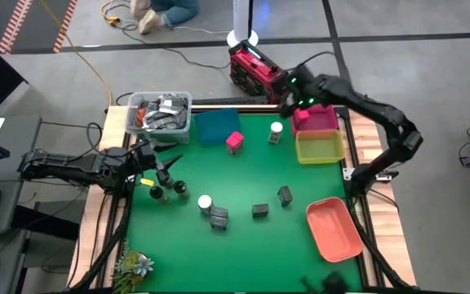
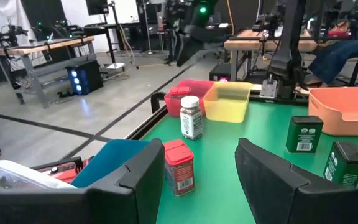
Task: Sort spices by type
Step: Put the red seasoning from the top middle into the red bin
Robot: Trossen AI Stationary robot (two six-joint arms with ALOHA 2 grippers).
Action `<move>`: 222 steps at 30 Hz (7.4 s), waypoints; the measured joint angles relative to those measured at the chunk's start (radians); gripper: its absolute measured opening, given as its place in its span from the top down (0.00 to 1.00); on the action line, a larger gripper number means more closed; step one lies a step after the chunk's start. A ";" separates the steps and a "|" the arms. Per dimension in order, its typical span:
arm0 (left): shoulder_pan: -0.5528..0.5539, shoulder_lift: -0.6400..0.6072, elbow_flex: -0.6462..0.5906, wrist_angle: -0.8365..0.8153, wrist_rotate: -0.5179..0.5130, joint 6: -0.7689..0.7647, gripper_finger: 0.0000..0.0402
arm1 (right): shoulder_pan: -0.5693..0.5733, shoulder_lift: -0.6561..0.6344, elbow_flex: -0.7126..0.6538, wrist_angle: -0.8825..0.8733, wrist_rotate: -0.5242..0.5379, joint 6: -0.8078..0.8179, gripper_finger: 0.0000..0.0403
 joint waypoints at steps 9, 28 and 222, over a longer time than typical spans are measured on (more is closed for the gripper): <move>0.000 0.000 0.000 0.026 0.000 0.037 0.53 | 0.322 0.112 0.066 0.186 -0.006 -0.282 0.18; 0.001 0.002 0.000 0.013 0.000 0.075 0.53 | 0.373 0.564 0.475 0.012 -0.011 -0.690 0.19; 0.000 0.002 0.000 -0.107 0.001 -0.095 0.53 | -0.395 0.156 -0.081 -0.297 0.039 0.041 0.44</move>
